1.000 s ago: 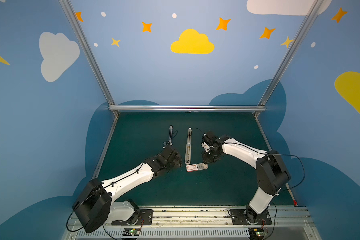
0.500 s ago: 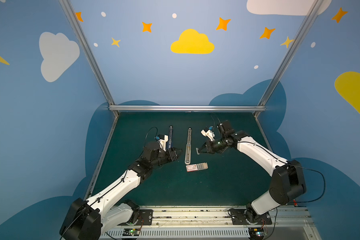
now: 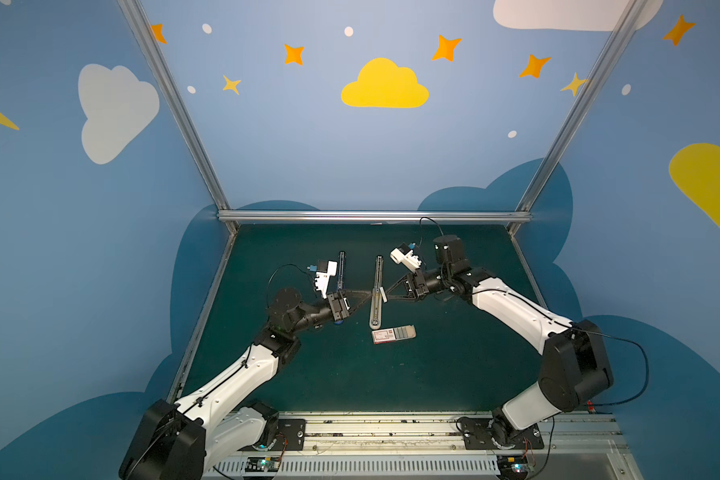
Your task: Load the staples into the stapler
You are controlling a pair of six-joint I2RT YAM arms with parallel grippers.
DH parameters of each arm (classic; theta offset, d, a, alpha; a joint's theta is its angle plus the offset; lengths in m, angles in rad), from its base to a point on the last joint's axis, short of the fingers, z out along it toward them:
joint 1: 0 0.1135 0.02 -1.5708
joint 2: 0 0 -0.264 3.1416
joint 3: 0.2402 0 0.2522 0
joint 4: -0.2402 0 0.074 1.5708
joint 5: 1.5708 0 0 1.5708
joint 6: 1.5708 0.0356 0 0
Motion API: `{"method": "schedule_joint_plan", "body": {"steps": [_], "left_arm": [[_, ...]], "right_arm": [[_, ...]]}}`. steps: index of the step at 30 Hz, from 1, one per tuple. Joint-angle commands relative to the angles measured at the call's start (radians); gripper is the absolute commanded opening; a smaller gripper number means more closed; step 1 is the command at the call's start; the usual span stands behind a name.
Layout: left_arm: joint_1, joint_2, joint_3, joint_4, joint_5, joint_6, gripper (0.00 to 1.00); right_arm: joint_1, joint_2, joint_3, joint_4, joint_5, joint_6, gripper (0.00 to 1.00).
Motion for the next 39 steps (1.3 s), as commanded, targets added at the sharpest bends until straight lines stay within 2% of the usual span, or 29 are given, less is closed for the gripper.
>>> {"method": "schedule_joint_plan", "body": {"steps": [1,16,39], "left_arm": [[0.003,0.009,0.017,0.081,0.035,-0.032,0.64],[-0.013,0.009,0.029,0.086,0.033,-0.034,0.45],[-0.037,0.015,0.034,0.063,0.010,-0.025,0.24]], "right_arm": [[0.023,-0.023,-0.011,0.086,-0.079,0.042,0.00],[0.063,0.023,-0.003,0.157,-0.095,0.108,0.00],[0.064,0.061,-0.006,0.111,-0.064,0.071,0.00]]}}
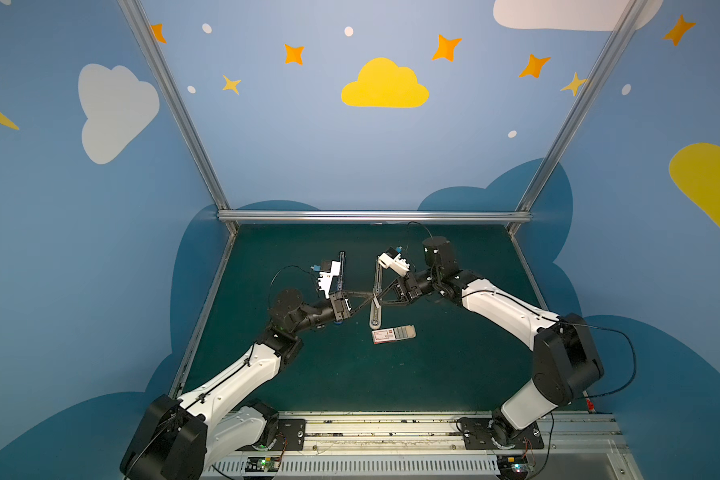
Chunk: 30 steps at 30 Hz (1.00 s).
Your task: Load the staples into the stapler
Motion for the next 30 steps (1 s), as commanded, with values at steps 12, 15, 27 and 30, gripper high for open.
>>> {"method": "schedule_joint_plan", "body": {"steps": [12,15,27,30], "left_arm": [[-0.008,0.007,0.035,0.013,0.006,0.016,0.24],[-0.011,0.009,0.037,0.014,0.005,0.017,0.20],[-0.014,-0.009,0.044,-0.025,-0.008,0.036,0.12],[-0.017,-0.015,0.051,-0.051,-0.011,0.044,0.23]], "right_arm": [[0.008,0.009,-0.007,-0.037,0.012,-0.059,0.00],[0.007,0.012,-0.007,-0.042,0.011,-0.066,0.00],[0.005,0.008,0.003,-0.109,0.029,-0.119,0.00],[0.005,-0.005,0.004,-0.113,0.035,-0.125,0.00]]}}
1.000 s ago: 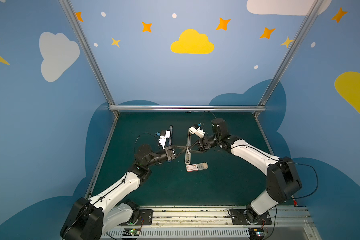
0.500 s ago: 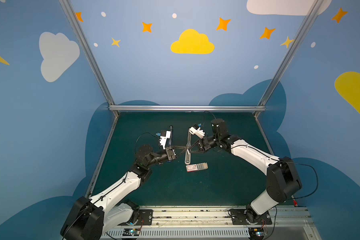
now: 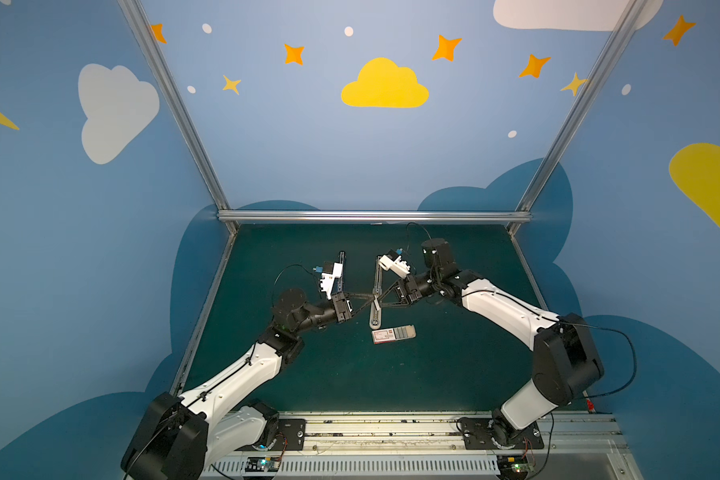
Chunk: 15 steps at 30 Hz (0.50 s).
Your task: Load the staples into the stapler
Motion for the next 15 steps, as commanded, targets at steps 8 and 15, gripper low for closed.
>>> {"method": "schedule_joint_plan", "body": {"steps": [8,15], "left_arm": [[-0.022,-0.015,0.052,-0.021,-0.002,0.043,0.28],[-0.030,-0.012,0.061,-0.032,0.004,0.054,0.16]], "right_arm": [[0.005,-0.011,0.002,-0.038,0.018,-0.039,0.00],[0.002,-0.011,0.001,-0.038,0.020,-0.040,0.00]]}}
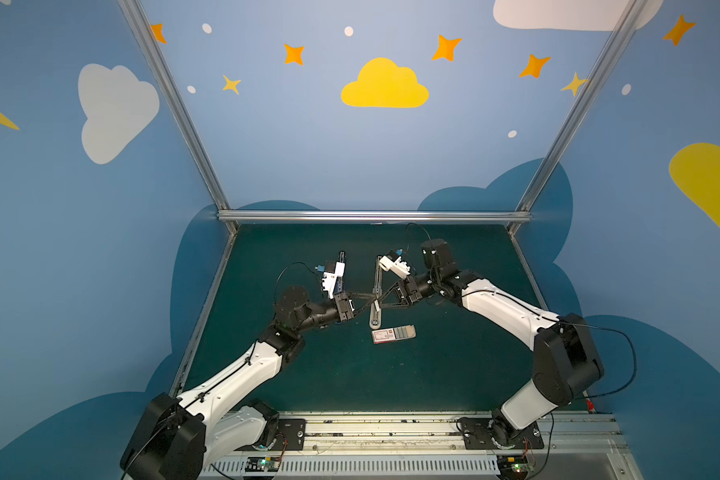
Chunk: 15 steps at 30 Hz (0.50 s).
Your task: Load the staples into the stapler
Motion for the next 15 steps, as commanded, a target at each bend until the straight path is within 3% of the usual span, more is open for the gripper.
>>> {"method": "schedule_joint_plan", "body": {"steps": [1,5,8,10,15], "left_arm": [[-0.012,-0.012,0.037,0.028,0.024,0.021,0.14],[-0.011,-0.021,0.044,-0.015,0.006,0.043,0.13],[-0.011,-0.035,0.062,-0.104,-0.031,0.083,0.13],[-0.009,-0.047,0.074,-0.168,-0.059,0.113,0.12],[0.002,-0.058,0.105,-0.310,-0.112,0.174,0.11]], "right_arm": [[0.001,-0.010,0.001,-0.020,0.022,-0.015,0.00],[-0.013,-0.012,0.004,-0.038,0.033,-0.023,0.01],[-0.031,-0.016,0.009,-0.087,0.055,-0.049,0.18],[-0.049,-0.022,0.004,-0.099,0.068,-0.055,0.24],[-0.098,-0.046,-0.026,-0.110,0.116,-0.049,0.26]]}}
